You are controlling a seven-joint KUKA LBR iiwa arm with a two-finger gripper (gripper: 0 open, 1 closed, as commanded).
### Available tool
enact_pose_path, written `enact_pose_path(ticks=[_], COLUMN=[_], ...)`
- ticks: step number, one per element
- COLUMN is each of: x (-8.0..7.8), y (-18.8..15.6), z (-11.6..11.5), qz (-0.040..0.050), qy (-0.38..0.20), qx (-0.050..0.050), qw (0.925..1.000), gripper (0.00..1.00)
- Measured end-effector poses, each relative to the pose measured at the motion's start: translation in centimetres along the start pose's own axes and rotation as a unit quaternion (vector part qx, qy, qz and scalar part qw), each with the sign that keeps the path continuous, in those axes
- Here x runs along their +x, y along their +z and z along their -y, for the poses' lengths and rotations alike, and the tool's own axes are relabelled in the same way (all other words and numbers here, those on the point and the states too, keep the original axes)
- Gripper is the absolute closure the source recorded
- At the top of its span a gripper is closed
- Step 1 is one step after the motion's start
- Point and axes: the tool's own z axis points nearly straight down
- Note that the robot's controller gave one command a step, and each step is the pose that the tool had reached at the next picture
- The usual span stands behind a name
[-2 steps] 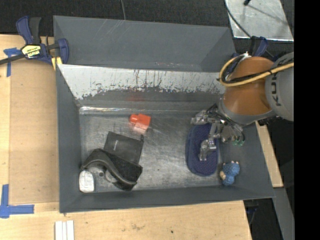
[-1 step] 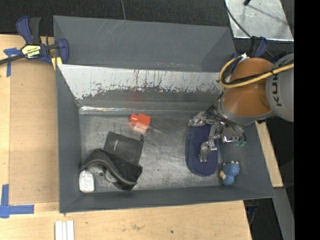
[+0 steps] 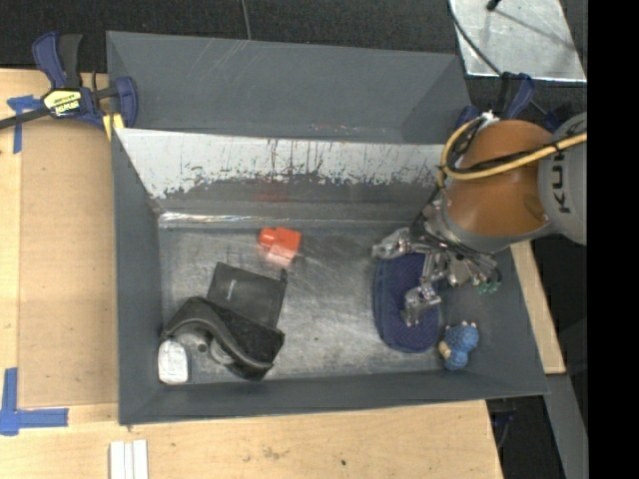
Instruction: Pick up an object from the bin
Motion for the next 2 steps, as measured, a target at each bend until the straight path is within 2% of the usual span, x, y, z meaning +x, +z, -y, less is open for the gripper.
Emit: enact_pose_path(ticks=[1,2], x=[0.3,-1.1], y=[0.0,-15.7], z=[0.1,3.8], qz=[-0.0051,-0.0014], qy=[-0.001,-0.068], qx=[0.000,0.004], qw=[1.0000,0.9977], gripper=[1.00,1.00])
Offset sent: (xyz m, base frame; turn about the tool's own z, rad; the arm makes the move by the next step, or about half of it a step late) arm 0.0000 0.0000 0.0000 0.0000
